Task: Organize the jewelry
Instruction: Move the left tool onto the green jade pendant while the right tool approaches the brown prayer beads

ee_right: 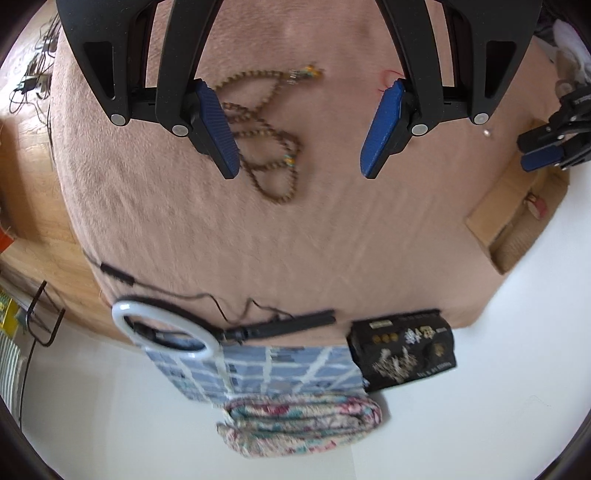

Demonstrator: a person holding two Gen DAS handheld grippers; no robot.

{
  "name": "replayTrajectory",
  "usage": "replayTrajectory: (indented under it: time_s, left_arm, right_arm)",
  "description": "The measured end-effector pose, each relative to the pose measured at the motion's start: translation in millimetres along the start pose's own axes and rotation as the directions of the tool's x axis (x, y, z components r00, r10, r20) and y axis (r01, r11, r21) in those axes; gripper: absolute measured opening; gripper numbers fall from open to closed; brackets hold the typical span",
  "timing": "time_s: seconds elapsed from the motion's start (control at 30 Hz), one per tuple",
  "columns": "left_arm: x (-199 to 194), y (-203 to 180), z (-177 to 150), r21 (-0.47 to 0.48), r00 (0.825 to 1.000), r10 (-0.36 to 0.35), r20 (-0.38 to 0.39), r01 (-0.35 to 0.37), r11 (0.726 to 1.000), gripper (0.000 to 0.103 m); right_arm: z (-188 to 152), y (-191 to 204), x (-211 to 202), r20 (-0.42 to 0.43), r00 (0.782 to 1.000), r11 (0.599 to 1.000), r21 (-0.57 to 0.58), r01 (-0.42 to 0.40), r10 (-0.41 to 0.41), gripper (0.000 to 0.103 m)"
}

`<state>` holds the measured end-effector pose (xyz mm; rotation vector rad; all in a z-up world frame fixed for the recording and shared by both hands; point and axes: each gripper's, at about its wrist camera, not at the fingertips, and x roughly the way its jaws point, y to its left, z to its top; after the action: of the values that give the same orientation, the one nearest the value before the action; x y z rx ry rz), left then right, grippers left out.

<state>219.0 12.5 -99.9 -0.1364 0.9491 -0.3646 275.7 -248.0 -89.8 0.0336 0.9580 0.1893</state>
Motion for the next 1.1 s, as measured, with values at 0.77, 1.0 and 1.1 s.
replayTrajectory:
  time_s: [0.77, 1.0, 1.1]
  left_arm:
    - [98.9, -66.0, -12.3, 0.190, 0.985, 0.009, -0.173, 0.025, 0.981, 0.040]
    - [114.4, -67.5, -12.9, 0.216, 0.982, 0.053, -0.179, -0.013, 0.976, 0.040]
    - [116.7, -68.1, -11.5, 0.223, 0.982, 0.074, -0.172, -0.035, 0.974, 0.040]
  right_arm:
    - [-14.9, -71.6, 63.9, -0.161, 0.986, 0.998, 0.052, -0.032, 0.040, 0.068]
    - [-11.4, -71.7, 70.1, -0.161, 0.984, 0.997, 0.039, -0.069, 0.075, 0.068]
    - [-10.3, -70.3, 74.3, -0.164, 0.983, 0.996, 0.032, -0.080, 0.084, 0.068]
